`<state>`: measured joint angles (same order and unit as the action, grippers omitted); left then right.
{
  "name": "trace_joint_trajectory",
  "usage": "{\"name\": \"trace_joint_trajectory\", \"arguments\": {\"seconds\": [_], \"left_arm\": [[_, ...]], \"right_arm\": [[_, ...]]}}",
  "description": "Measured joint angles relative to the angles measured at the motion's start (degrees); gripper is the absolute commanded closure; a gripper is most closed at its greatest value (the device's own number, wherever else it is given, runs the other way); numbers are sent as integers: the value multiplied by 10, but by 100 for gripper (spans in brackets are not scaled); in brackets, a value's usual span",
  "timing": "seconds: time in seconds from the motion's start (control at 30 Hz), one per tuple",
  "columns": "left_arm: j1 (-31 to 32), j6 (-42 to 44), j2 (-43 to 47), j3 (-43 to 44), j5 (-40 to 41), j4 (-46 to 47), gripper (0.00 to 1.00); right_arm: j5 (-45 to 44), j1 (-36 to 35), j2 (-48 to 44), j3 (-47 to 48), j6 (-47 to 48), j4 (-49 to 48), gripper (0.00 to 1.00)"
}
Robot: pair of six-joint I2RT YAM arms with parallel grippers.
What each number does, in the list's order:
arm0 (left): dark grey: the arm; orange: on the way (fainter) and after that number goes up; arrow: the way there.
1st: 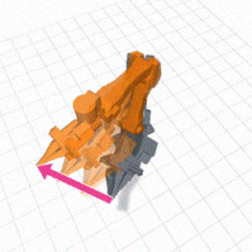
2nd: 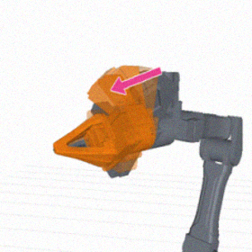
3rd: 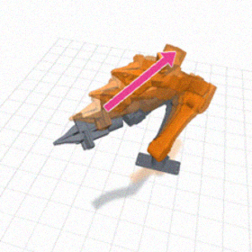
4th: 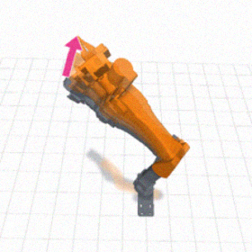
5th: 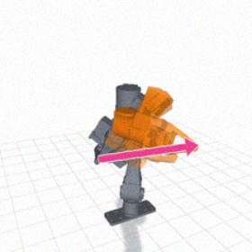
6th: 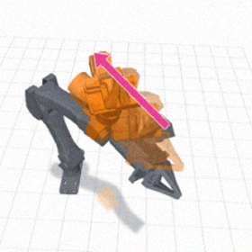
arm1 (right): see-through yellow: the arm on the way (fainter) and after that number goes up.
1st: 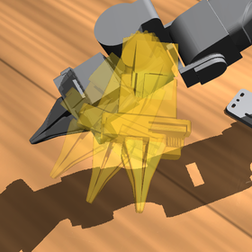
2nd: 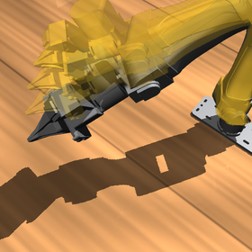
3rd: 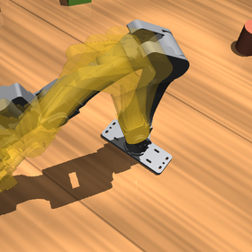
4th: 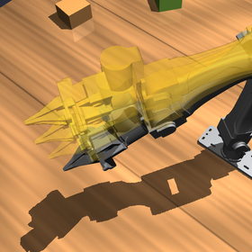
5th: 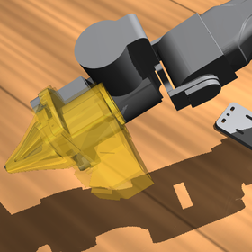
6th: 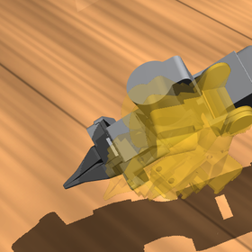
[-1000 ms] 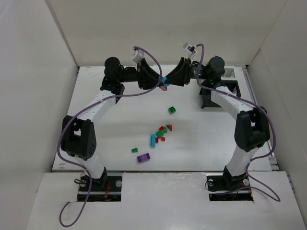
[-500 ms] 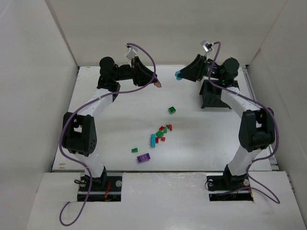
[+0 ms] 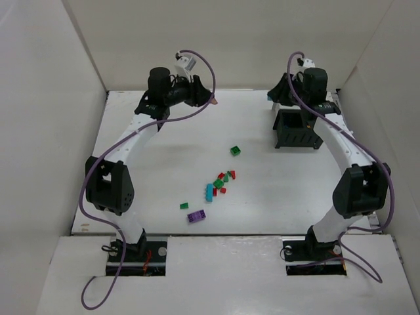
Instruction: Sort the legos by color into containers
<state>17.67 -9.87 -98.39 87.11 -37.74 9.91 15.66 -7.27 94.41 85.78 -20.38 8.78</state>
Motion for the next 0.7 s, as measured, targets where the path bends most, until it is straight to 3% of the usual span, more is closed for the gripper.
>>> {"name": "trace_joint_trajectory", "arguments": {"seconds": [0.2, 0.43, 0.57, 0.7], "left_arm": [[-9, 4, -1, 0, 22, -26, 100], [-8, 3, -1, 0, 22, -26, 100], [-7, 3, -2, 0, 22, -27, 100], [-7, 1, -7, 4, 21, -30, 100]], "right_arm": [[-142, 6, 7, -14, 19, 109, 85], [-199, 24, 35, -24, 21, 143, 77], [-215, 28, 55, -24, 20, 154, 63], [-231, 28, 59, -24, 20, 166, 36]]}}
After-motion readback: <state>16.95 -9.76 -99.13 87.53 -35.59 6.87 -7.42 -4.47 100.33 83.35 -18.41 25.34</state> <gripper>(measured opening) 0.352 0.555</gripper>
